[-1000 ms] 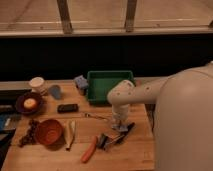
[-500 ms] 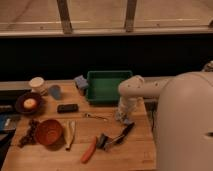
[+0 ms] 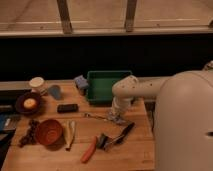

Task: Wipe table surface with towel

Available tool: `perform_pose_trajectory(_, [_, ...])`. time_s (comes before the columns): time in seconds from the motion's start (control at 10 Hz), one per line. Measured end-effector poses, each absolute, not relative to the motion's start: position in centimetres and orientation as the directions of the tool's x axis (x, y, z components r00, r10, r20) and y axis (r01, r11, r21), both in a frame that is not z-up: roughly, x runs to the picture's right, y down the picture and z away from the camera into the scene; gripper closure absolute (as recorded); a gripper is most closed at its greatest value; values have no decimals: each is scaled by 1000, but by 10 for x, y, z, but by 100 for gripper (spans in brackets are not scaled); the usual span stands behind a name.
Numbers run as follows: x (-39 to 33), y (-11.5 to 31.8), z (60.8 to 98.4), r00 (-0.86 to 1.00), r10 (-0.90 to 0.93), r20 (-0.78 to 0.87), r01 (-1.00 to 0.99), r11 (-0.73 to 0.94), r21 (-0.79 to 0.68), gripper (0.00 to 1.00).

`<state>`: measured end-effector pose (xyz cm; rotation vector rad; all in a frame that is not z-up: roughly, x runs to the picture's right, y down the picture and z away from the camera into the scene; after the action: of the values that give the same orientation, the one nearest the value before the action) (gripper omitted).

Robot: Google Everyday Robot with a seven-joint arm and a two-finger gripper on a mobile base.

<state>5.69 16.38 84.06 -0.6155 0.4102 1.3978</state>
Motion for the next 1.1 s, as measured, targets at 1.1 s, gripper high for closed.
perform_pose_trajectory(1.1, [114,176,833,12,755,-656,-998,52,42,100])
